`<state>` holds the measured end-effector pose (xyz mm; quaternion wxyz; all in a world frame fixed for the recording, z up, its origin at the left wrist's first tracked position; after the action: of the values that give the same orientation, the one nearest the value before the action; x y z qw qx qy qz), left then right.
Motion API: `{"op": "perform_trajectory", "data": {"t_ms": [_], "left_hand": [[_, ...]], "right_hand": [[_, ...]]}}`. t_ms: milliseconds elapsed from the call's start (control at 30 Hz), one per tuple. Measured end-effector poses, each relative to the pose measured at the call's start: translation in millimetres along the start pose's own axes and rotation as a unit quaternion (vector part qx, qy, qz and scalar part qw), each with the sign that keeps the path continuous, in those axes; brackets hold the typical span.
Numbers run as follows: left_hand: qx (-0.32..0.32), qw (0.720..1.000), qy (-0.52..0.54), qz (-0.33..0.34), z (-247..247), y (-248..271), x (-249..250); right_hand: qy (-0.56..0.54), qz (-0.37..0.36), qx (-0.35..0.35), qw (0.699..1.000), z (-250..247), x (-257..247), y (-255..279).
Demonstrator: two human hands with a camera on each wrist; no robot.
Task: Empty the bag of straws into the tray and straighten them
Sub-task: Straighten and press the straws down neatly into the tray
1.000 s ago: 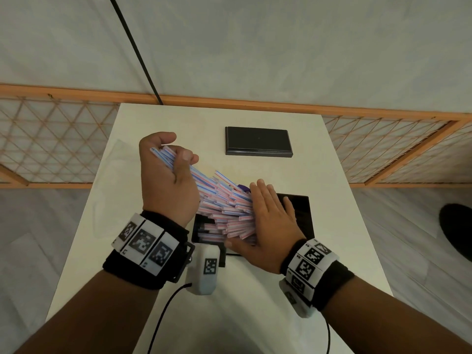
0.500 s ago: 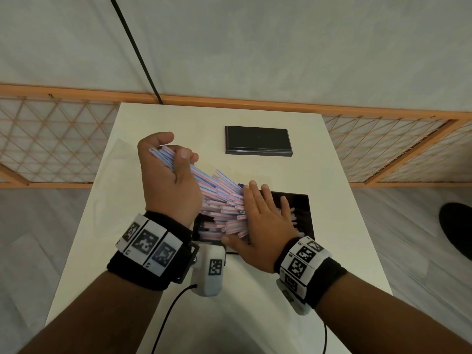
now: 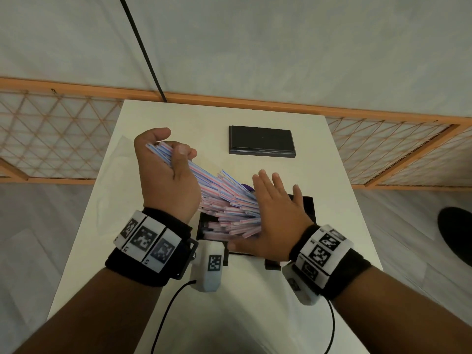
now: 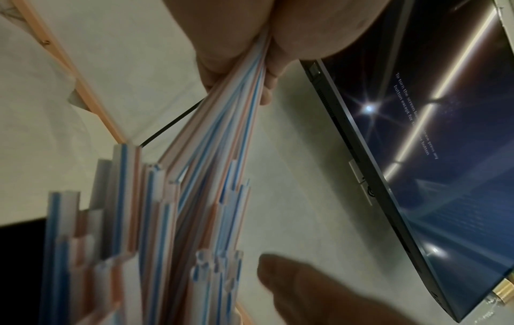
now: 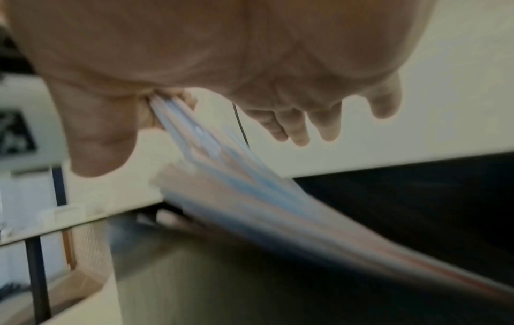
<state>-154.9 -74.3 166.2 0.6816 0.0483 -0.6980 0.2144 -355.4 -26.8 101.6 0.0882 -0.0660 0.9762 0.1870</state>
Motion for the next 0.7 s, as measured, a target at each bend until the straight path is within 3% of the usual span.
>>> {"op": "perform_trajectory", "data": {"t_ms": [300,533,700], "left_hand": [[-0.024,0.998,-0.037,0.036,1.0,-0.6,20.6],[-0.041,0.996,-0.067,0.051,12.1,13.0,35.2],[-0.057,0.995,-0.039,0.065,12.0,19.1,44.6]], "right_hand": [[-0.039,-0.095,0.084,0.991,-79.1,-43.3,-2.4],[-0.164,-0.111,0.087,0.976,-71.6,-86.5,-31.7],[-0.173,-0.103,0.08,0.976,-75.9,-92.4,-37.7]]}}
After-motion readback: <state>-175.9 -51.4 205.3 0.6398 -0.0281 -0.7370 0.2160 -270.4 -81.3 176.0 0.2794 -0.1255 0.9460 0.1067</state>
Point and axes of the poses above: each hand's wrist, its own y-axis away from the middle knuckle, its own z-axis out of the palm, x = y × z, the point moved 9 cm from there along -y, towards the middle knuckle, and after that the axes turned 1 degree about y, right-handed, at the moved point
